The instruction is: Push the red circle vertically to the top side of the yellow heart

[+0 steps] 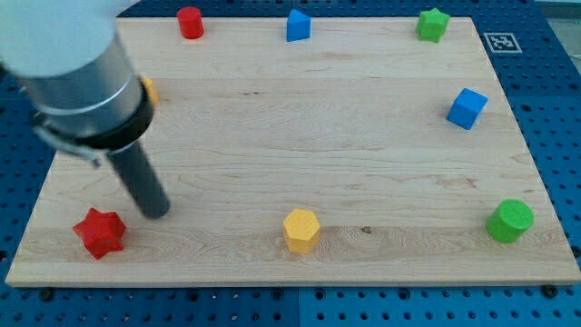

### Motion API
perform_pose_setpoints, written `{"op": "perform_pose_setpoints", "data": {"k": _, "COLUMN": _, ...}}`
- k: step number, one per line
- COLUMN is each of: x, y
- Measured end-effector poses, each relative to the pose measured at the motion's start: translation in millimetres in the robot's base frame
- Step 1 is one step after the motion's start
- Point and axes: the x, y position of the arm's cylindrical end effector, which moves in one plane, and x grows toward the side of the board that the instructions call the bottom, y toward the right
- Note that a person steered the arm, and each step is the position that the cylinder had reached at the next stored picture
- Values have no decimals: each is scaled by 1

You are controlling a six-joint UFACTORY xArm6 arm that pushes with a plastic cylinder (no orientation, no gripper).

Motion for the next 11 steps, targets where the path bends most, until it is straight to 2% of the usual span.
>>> {"op": "perform_pose_setpoints", "data": {"k": 2, "x": -88, "y": 28}}
{"op": "perform_pose_setpoints", "data": {"k": 4, "x": -94, "y": 30}}
{"op": "perform_pose_setpoints", "data": {"k": 5, "x": -123, "y": 32}}
{"op": "perform_pose_setpoints", "data": {"k": 8, "x": -266, "y": 44}}
{"op": "perform_pose_setpoints", "data": {"k": 9, "x": -268, "y": 44}}
{"op": "perform_pose_setpoints", "data": {"k": 11, "x": -305, "y": 44}}
